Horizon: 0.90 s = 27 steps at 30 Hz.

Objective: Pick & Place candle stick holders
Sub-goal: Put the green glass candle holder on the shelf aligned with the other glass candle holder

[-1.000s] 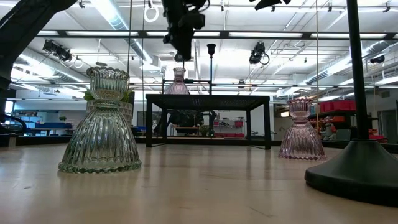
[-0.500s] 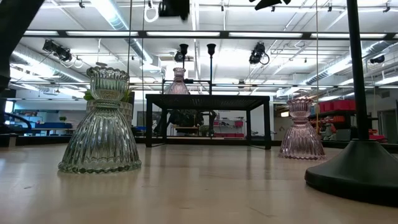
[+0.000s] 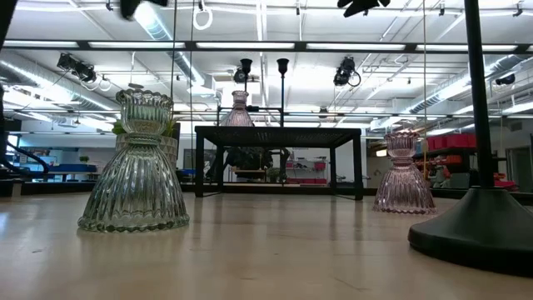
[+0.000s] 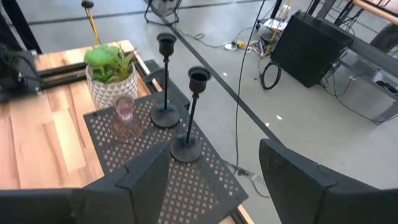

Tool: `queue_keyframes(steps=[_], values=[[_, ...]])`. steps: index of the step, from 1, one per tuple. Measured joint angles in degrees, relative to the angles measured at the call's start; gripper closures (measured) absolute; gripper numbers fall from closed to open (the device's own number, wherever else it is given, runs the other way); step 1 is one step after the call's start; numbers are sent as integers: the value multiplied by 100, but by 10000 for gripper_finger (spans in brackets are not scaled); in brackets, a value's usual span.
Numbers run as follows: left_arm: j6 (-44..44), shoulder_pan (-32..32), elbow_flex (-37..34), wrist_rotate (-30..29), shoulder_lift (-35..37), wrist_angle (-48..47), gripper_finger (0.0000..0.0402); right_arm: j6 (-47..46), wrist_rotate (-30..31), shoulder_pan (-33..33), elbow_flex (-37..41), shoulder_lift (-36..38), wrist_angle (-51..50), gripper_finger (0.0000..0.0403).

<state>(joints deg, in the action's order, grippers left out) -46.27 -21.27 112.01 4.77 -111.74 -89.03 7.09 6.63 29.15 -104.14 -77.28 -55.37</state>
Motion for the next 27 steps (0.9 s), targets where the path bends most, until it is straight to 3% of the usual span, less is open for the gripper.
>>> queue_keyframes(steps=[4, 9, 17, 27], values=[[-598, -359, -642, 53, -2, 727, 345, -4, 0, 0, 0, 0, -71, 154], [-867, -346, -913, -105, 0, 1560, 294, -74, -9, 2, 0, 0, -194, 154], [-829, -370, -937, -792, -118, 1670, 223, -514, -7, 0, 0, 2, -307, 154], [-1744, -539, -932, -695, -252, 2158, 207, -447, -15, 2, 0, 2, -284, 154]])
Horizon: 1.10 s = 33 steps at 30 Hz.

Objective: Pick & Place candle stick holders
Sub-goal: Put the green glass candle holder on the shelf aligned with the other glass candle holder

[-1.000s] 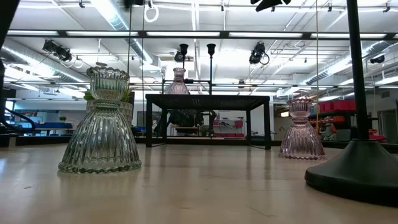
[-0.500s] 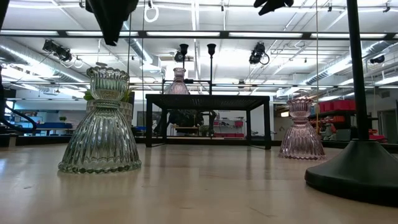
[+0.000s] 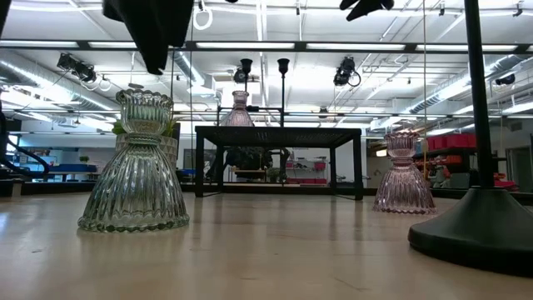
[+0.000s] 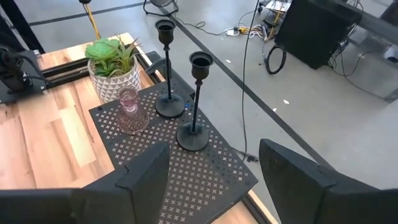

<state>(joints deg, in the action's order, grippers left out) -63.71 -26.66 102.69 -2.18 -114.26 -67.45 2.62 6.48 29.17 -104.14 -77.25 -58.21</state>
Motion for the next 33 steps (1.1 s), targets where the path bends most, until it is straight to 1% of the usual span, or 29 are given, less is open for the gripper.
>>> queue_keyframes(steps=[2, 9, 17, 23, 27, 30, 33], values=[[-199, -36, -2, -4, -17, 8, 207, 85, -2, -2, 0, 0, 52, 154], [-436, -14, -2, 48, -17, -5, 207, 266, 0, 0, 0, 0, 67, 154], [-544, -37, -2, 150, -17, -135, 207, 277, -2, -1, 0, 0, 71, 154], [-590, -59, 0, -41, -87, 34, 207, 254, -4, -2, 0, 0, 69, 154], [-567, -60, 4, 100, -234, 139, 207, 239, -4, 0, 0, 0, 52, 154], [-443, -61, 0, 311, -435, 117, 208, 238, -13, 0, 0, 0, 23, 154], [-305, -59, 0, 370, -607, 76, 219, 227, -163, 0, 0, 0, 21, 154]])
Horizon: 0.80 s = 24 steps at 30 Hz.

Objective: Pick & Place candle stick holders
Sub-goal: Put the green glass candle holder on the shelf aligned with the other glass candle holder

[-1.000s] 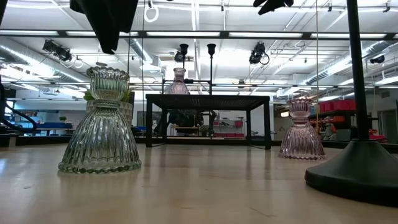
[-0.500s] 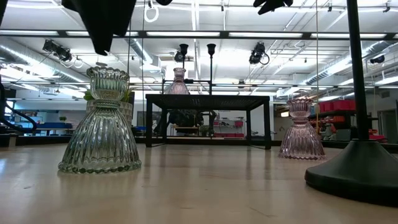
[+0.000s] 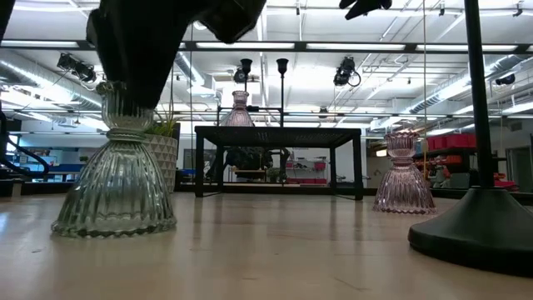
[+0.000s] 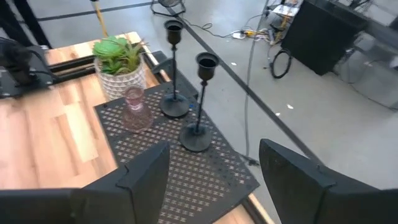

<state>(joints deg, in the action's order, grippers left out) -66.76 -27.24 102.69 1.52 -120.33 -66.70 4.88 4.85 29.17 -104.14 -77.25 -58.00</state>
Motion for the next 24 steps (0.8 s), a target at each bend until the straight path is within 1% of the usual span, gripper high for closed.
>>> queue_keyframes(steps=[2, 3, 4, 6, 7, 10, 13, 15, 20, 23, 24], values=[[277, -2, 6, 68, -85, -19, 242, -37, -82, 0, 0, 0, 4, 154], [354, 6, 7, 106, -108, -18, 260, -40, -102, 0, 0, 0, 6, 154], [406, 15, 17, 114, -127, -47, 284, -39, -108, 0, 0, 0, 9, 154], [551, 34, 20, 129, -128, -86, 348, -42, -111, 0, 0, 0, 30, 154], [601, 47, 25, 134, -120, -128, 364, -57, -112, 0, 0, 0, 39, 154], [642, 103, 99, 127, -66, -399, 365, -55, -132, 0, 0, 0, 39, 154], [850, 231, 480, 151, -58, -934, 371, -55, -132, 0, 0, 0, 64, 154], [1077, 336, 941, 26, -29, -1337, 371, -70, -132, 0, 0, 0, 120, 154], [1688, 718, 2396, -455, -5, -2303, 371, -112, -132, 0, 0, 0, 169, 154], [2138, 1050, 3214, -693, 9, -2291, 371, -75, -130, 0, 0, 0, 177, 154], [2287, 1171, 3224, -742, 114, -2147, 371, -51, -130, 0, 0, 0, 177, 154]])
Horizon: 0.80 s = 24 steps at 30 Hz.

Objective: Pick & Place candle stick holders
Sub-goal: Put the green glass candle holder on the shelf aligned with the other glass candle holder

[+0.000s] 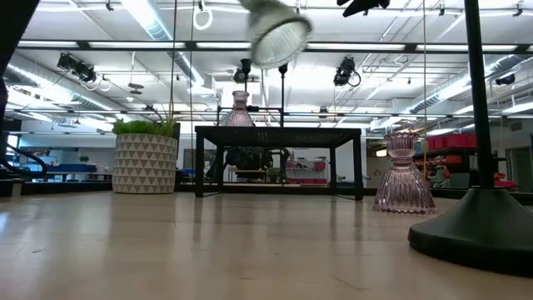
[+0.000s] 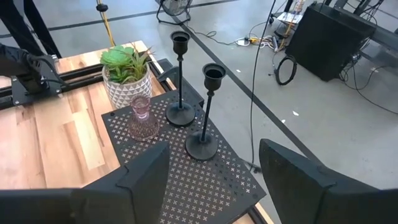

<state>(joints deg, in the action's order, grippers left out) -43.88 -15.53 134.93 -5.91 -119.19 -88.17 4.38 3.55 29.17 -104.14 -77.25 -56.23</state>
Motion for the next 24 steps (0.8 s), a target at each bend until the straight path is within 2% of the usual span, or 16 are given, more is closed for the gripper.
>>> queue_keyframes(steps=[1, 3, 5, 9, 17, 24], values=[[104, 169, -204, 29, 195, 210, 371, 18, -2, 0, 0, 0, -1, 154], [97, 503, -318, 163, 373, -103, 371, 61, -8, 0, 0, 0, 0, 154], [220, 847, -321, 160, 425, -292, 371, 105, -14, 0, 0, 0, 4, 154], [777, 1524, -65, 331, 519, 37, 371, 188, -13, 0, 0, 0, 4, 154], [2445, 2801, -20, 645, 564, 182, 371, -194, 5, 0, 0, -2, 82, 154], [3667, 3578, -22, 561, 558, 304, 371, -593, 51, 0, 0, -2, 315, 154]])
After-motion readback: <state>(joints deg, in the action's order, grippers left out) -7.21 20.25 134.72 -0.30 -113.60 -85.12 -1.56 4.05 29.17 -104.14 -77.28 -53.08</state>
